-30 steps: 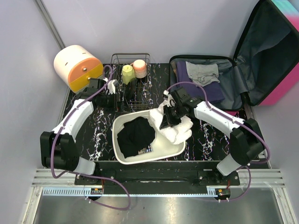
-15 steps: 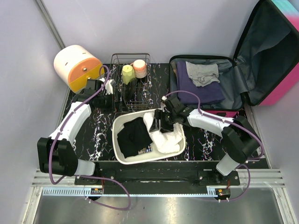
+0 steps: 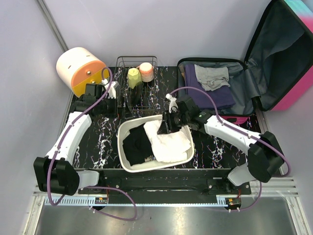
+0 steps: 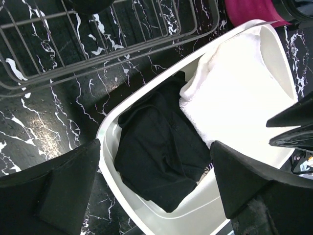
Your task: Open, take out, and arrange the luggage
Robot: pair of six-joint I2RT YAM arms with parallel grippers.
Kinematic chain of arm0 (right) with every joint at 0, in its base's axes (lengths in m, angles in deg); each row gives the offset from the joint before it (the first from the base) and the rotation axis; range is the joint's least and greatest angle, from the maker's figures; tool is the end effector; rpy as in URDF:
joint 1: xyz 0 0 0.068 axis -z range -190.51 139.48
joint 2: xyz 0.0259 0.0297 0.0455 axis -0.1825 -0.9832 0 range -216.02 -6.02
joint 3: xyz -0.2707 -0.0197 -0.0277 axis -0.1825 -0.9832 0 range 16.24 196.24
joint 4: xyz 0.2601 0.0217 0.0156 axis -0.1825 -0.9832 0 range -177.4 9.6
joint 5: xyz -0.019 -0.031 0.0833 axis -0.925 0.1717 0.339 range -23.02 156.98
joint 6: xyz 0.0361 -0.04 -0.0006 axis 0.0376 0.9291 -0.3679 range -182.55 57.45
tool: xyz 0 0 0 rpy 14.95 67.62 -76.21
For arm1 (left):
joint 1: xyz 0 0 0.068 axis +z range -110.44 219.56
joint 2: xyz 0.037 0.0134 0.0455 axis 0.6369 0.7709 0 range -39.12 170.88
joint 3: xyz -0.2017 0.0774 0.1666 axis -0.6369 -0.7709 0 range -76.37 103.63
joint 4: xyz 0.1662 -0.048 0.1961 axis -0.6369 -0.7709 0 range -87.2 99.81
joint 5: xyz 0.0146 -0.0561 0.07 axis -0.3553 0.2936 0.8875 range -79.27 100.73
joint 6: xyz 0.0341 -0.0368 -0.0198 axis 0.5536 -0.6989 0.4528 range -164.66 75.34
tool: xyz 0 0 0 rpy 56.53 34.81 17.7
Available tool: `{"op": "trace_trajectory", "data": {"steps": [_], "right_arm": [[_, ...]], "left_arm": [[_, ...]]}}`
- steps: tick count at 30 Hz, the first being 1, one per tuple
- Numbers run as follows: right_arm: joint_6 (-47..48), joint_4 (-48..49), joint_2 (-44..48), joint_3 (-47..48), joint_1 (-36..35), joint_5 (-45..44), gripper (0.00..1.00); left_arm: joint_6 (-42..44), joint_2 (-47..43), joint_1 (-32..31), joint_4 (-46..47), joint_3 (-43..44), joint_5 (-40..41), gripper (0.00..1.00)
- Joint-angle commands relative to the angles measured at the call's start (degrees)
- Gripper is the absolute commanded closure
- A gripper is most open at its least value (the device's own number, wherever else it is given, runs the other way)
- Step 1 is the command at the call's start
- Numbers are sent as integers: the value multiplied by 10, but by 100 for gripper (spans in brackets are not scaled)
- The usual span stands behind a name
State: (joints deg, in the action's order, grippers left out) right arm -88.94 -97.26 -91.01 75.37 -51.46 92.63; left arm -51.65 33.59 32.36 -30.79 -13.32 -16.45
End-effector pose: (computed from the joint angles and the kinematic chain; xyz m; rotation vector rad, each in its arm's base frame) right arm 0.2328 0.2224 0.2518 -0.5595 2.4287 1.0717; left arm 0.2566 -0.0489 0.3024 0.2165 2.4253 -0.6903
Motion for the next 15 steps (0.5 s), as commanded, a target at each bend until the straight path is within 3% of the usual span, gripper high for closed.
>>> {"op": "trace_trajectory", "data": {"steps": [1,4,10,13,15], "right_arm": [[99,-27,2,14,-4,76,63],[151,-37,-42,26,-4,105,63],[248,-27,-33,103,3,30,49],[303,-56,-17,151,30,9,28],[338,-79,-10,175,81,30,3]], "left_arm": [[32,-21,3,16,32,5,1],[46,-22,3,18,36,-11,1],[114,-53,3,42,38,-48,1],[141,-58,3,68,55,-40,1],[151,-52,3,89,73,-35,1]]}}
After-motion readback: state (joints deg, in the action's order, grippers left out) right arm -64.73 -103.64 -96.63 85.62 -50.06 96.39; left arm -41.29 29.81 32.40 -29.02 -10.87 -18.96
